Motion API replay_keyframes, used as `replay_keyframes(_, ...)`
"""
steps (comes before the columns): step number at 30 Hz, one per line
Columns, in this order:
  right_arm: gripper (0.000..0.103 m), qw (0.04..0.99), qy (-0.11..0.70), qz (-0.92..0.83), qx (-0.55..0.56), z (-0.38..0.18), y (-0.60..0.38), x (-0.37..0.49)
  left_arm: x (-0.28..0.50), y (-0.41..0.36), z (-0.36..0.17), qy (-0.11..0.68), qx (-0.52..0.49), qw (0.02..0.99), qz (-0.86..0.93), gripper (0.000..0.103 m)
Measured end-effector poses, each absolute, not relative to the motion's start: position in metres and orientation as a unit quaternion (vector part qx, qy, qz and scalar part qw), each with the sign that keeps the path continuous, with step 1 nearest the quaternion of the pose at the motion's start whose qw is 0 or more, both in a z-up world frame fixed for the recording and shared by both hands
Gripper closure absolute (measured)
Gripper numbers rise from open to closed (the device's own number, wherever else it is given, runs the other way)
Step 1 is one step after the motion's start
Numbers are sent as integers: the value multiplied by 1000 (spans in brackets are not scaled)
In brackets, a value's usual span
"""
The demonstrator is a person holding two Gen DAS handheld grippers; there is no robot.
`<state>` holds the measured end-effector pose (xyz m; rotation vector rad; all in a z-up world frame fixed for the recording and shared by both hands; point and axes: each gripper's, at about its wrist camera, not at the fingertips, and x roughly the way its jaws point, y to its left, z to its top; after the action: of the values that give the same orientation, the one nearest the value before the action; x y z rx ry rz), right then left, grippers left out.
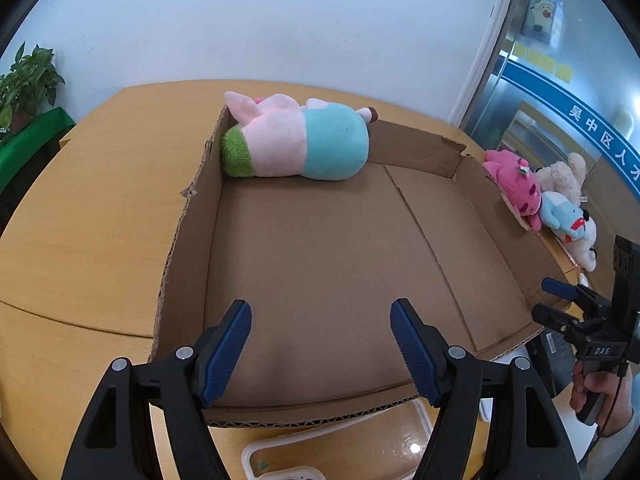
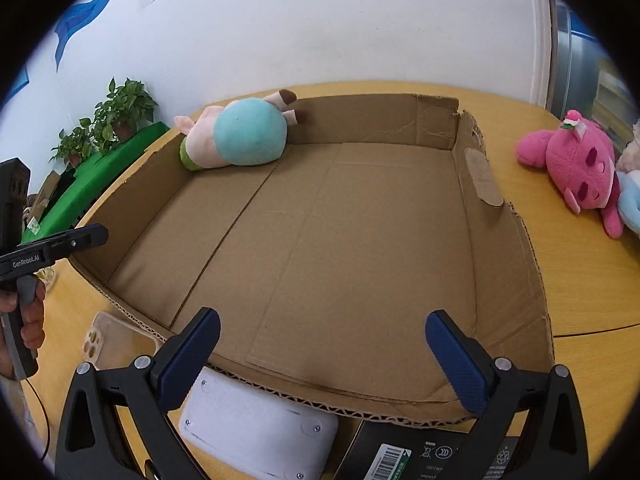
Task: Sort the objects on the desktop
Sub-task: 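Withdraw the left gripper and move the right gripper toward the black sunglasses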
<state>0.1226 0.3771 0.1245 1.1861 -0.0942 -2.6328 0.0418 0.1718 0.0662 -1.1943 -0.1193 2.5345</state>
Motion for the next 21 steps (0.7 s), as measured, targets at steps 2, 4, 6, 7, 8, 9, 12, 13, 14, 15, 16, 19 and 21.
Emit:
replay_keyframes(2, 1, 129, -32, -904, 406, 124, 378, 122, 43, 170, 64, -36, -422, 160, 892, 32)
replay_keyframes(4, 1, 130, -32, -904, 406, 125, 382, 122, 44, 171, 64, -29, -420, 162, 892, 32)
replay_keyframes(6, 1, 131, -31, -905, 404, 129, 389, 125, 44, 171, 64, -27, -419, 160, 893, 32)
replay_keyframes(7, 1, 131, -31, -906, 400, 133, 391, 128, 44, 170, 64, -27, -418, 159, 894, 32)
replay_keyframes(8, 1, 134, -32, -908, 395, 138, 395, 131, 44, 169, 65, -30, -417, 156, 895, 32)
replay_keyframes(9, 1, 143, -37, -911, 385, 145, 399, 138, 46, 167, 67, -37, -414, 155, 896, 32)
replay_keyframes(12, 1, 176, -43, -916, 359, 164, 405, 163, 59, 162, 79, -43, -389, 156, 907, 32)
replay_keyframes(13, 1, 186, -37, -915, 356, 170, 409, 176, 66, 163, 83, -39, -382, 156, 910, 32)
replay_keyframes(14, 1, 196, -30, -914, 355, 172, 410, 186, 72, 164, 87, -38, -377, 160, 911, 32)
replay_keyframes(15, 1, 208, -21, -911, 355, 173, 411, 199, 78, 166, 89, -38, -375, 168, 911, 31)
replay_keyframes(16, 1, 220, -12, -907, 360, 171, 413, 211, 86, 169, 90, -41, -375, 186, 907, 29)
replay_keyframes(19, 1, 242, 12, -886, 396, 153, 414, 242, 109, 184, 85, -48, -388, 246, 887, 29)
replay_keyframes(21, 1, 260, 17, -870, 419, 137, 413, 259, 121, 194, 77, -56, -405, 277, 869, 28)
